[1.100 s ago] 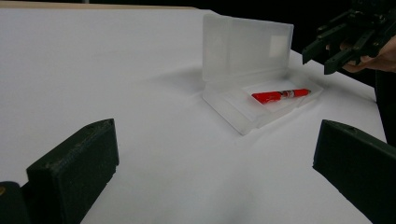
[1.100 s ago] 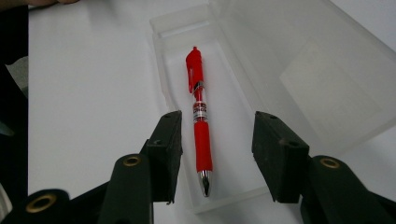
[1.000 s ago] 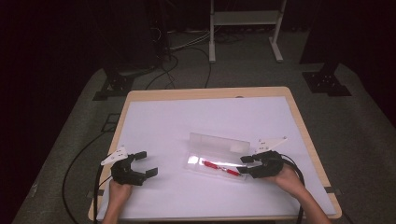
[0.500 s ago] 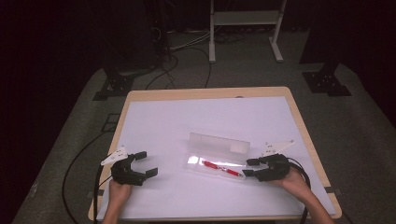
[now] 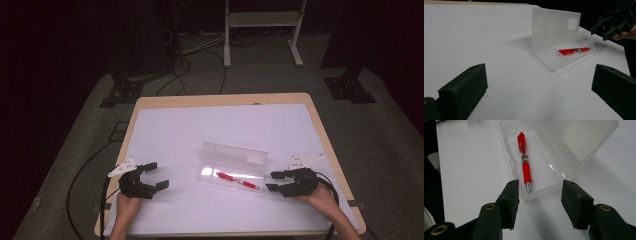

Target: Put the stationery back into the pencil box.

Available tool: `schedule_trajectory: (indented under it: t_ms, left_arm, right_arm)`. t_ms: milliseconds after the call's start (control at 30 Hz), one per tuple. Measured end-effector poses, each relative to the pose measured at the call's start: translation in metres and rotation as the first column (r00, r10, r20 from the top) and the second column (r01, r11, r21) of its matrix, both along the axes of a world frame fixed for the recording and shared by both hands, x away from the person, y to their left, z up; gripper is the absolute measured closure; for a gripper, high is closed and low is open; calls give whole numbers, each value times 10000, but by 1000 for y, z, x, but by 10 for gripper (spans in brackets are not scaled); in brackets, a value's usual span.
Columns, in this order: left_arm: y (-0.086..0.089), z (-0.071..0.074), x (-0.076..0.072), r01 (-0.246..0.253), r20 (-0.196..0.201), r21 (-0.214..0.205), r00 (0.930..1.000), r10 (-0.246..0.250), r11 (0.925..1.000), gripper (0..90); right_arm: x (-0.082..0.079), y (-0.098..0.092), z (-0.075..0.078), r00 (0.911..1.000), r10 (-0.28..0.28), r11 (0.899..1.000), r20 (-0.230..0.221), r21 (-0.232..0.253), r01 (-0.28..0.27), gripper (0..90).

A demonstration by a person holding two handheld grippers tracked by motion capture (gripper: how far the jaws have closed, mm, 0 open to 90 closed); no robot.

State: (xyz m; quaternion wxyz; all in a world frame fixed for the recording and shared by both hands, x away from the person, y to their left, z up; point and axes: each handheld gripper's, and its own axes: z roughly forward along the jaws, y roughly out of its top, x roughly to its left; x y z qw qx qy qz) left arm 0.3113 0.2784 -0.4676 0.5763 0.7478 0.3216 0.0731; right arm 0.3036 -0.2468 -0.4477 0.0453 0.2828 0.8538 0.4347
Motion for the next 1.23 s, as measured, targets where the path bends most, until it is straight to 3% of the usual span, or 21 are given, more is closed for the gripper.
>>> schedule_trajectory:
  t_ms: [733, 1233]
  left_arm:
    - [0, 0, 0, -10, 2, 24, 10000, 10, 10000, 0]
    - [0, 0, 1, -2, -53, 36, 10000, 2, 10000, 0]
  right_arm:
    - [-10, -27, -6, 9984, -554, 9985, -115, -21, 553, 464]
    - [-25, -53, -18, 9914, -1276, 9917, -300, 135, 1280, 414]
